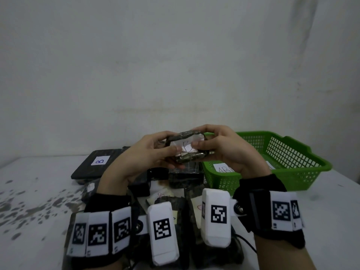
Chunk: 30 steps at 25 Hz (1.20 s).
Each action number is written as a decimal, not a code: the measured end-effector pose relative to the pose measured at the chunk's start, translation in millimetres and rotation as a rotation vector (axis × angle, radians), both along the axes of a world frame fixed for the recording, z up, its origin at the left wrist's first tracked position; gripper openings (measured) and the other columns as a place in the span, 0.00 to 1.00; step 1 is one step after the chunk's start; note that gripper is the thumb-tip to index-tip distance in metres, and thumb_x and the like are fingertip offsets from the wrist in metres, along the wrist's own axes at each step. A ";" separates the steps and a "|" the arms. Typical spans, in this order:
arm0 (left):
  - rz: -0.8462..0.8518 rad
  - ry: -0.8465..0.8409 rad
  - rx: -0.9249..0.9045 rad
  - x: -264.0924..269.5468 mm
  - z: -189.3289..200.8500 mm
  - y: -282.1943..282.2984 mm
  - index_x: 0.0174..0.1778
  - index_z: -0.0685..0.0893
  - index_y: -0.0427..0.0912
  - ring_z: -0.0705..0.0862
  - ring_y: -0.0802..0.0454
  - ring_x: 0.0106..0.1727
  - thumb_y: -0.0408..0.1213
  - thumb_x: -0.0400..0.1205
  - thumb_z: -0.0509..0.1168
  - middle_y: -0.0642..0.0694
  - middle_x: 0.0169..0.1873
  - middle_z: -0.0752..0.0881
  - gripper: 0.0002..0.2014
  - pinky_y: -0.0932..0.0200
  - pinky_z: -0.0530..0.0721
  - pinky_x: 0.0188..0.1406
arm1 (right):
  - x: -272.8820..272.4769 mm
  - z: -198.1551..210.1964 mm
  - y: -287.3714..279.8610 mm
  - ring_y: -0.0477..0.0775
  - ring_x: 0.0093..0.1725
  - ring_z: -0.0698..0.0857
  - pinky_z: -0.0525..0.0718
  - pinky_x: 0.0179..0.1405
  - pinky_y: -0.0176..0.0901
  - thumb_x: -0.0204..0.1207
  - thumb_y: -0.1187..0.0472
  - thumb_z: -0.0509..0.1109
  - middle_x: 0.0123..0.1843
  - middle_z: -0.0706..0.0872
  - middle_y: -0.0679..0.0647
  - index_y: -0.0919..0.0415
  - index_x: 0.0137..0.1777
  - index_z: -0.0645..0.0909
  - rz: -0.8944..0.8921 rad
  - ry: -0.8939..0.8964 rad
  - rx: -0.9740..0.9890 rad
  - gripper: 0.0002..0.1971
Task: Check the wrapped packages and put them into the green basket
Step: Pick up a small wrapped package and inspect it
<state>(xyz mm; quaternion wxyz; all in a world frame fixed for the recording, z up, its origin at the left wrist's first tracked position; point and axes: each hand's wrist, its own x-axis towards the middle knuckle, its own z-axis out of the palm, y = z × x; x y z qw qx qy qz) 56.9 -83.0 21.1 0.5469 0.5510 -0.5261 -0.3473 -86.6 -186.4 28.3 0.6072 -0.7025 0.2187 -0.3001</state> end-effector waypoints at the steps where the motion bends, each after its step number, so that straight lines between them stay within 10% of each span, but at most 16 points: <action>1: 0.004 0.000 0.002 0.1 0.1 -0.6 0.49 0.82 0.45 0.89 0.47 0.31 0.29 0.76 0.65 0.43 0.39 0.88 0.09 0.65 0.86 0.29 | 1.4 -0.1 1.1 0.51 0.35 0.86 0.90 0.34 0.43 0.73 0.76 0.67 0.38 0.86 0.57 0.60 0.46 0.79 -0.022 0.016 0.002 0.10; 12: 0.076 0.062 0.006 7.8 -0.6 3.3 0.47 0.83 0.44 0.83 0.55 0.23 0.30 0.78 0.63 0.41 0.38 0.84 0.07 0.68 0.82 0.23 | 5.1 -1.3 7.9 0.56 0.40 0.88 0.90 0.45 0.51 0.78 0.67 0.65 0.46 0.86 0.59 0.65 0.58 0.79 0.050 0.118 -0.069 0.10; 20: 0.059 -0.013 0.003 11.8 -2.6 1.4 0.47 0.81 0.47 0.82 0.57 0.22 0.29 0.82 0.59 0.42 0.39 0.82 0.09 0.69 0.81 0.23 | 4.2 -0.5 9.2 0.45 0.21 0.82 0.89 0.38 0.49 0.76 0.70 0.67 0.35 0.83 0.57 0.64 0.53 0.78 0.014 0.067 -0.058 0.07; 30: 0.019 0.012 -0.045 14.0 -2.3 1.6 0.57 0.79 0.53 0.83 0.57 0.29 0.38 0.73 0.68 0.44 0.41 0.84 0.16 0.66 0.83 0.29 | -5.1 -1.1 3.5 0.52 0.46 0.88 0.89 0.49 0.44 0.67 0.72 0.73 0.48 0.88 0.58 0.55 0.64 0.76 0.150 0.035 -0.203 0.25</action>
